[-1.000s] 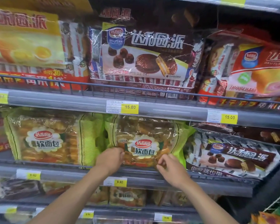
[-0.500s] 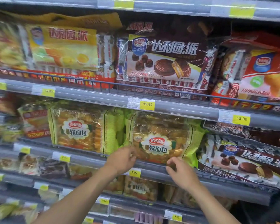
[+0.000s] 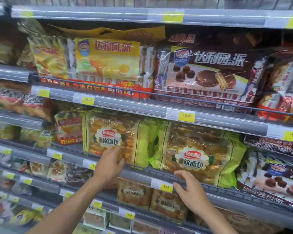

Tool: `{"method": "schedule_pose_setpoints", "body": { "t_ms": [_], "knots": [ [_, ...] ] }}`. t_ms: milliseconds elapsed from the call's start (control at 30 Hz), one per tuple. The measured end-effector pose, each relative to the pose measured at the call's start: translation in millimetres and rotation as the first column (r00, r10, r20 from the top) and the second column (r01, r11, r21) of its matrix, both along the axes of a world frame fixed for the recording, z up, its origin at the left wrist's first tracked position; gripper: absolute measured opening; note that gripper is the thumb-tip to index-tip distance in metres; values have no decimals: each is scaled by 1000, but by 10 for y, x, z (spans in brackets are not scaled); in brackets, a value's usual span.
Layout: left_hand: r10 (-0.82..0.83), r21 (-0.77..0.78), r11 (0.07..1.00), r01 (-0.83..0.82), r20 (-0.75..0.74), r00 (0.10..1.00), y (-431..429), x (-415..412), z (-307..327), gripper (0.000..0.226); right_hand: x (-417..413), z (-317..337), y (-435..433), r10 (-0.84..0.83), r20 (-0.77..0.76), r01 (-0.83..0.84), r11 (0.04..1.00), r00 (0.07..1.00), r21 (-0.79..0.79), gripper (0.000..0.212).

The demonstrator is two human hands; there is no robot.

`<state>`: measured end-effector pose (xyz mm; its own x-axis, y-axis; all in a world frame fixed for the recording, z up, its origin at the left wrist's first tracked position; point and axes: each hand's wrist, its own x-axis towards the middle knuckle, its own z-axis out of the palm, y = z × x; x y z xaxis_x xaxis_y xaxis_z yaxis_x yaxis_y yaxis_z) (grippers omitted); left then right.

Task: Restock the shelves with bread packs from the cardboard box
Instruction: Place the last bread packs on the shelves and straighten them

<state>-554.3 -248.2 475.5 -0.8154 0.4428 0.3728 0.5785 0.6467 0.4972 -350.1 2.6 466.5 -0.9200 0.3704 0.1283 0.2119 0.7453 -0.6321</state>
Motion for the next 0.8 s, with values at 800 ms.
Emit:
{"method": "schedule_pose_setpoints", "body": {
  "t_ms": [800],
  "knots": [
    [-84,233,965,-124,717,693,-937,-2017,248,82,-1778,133,-1240,-402,-46,357,854,914,-379,91]
  ]
}}
